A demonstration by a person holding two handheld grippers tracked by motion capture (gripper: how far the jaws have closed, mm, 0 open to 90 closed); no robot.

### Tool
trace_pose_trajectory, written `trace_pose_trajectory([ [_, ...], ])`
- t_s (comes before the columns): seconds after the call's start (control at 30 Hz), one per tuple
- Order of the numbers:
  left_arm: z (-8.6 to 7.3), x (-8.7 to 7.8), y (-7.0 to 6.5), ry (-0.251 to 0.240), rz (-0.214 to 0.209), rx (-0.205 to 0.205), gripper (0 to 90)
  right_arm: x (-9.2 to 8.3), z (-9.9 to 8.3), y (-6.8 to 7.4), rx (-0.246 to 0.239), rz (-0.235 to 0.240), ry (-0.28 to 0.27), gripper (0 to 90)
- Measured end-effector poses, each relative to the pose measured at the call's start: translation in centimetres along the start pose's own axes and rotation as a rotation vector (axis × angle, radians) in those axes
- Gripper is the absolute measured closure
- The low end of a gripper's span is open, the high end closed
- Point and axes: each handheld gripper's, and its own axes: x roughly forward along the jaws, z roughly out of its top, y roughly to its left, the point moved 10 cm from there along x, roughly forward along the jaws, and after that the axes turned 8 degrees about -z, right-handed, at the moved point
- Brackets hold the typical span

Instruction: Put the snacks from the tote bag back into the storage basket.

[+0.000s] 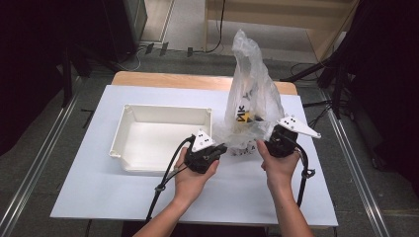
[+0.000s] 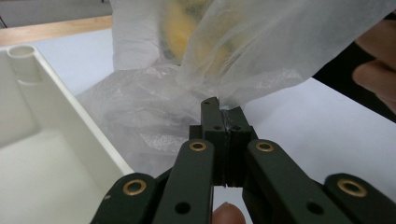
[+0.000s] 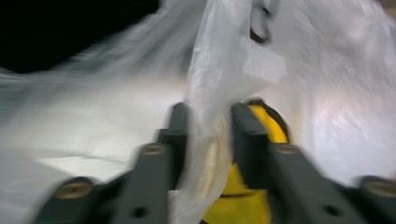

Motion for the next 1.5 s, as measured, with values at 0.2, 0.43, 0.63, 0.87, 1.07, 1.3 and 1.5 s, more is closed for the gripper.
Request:
trace_pose_trajectory([
  [0.2,-1.0,-0.8,-0.2,-0.007,0.032,0.02,90.0,0.6,-1.5,-1.9,-0.023,-0.047,0.04,90.0],
  [0.43,-1.3,-1.6,0.3,-0.021,0.053,0.013,90.0,0.0,-2.0,-4.2,0.017,-0.089,0.042,90.0],
  [0.63,-1.8,-1.6,-0.5,-0.022,0.034,0.025,90.0,-0.8,-1.3,-4.5,0.008,-0.074,0.007,90.0],
  [0.87,-3.7,-1.0,-1.1,0.006,0.05,0.037,90.0,-0.5,-1.8,-4.6,0.0,-0.084,0.014,85.7],
  [1.07,-5.8,-0.2,-1.3,0.052,0.033,0.019,90.0,0.5,-3.9,-5.0,-0.053,-0.12,0.071,90.0],
  [1.3,-7.5,0.6,-1.3,0.093,0.031,0.016,90.0,1.6,-6.5,-6.1,-0.048,-0.125,0.143,85.7],
  [1.5,-7.2,0.6,-1.0,0.061,0.016,-0.006,90.0,-1.4,-4.2,-5.7,-0.036,-0.047,0.018,41.0],
])
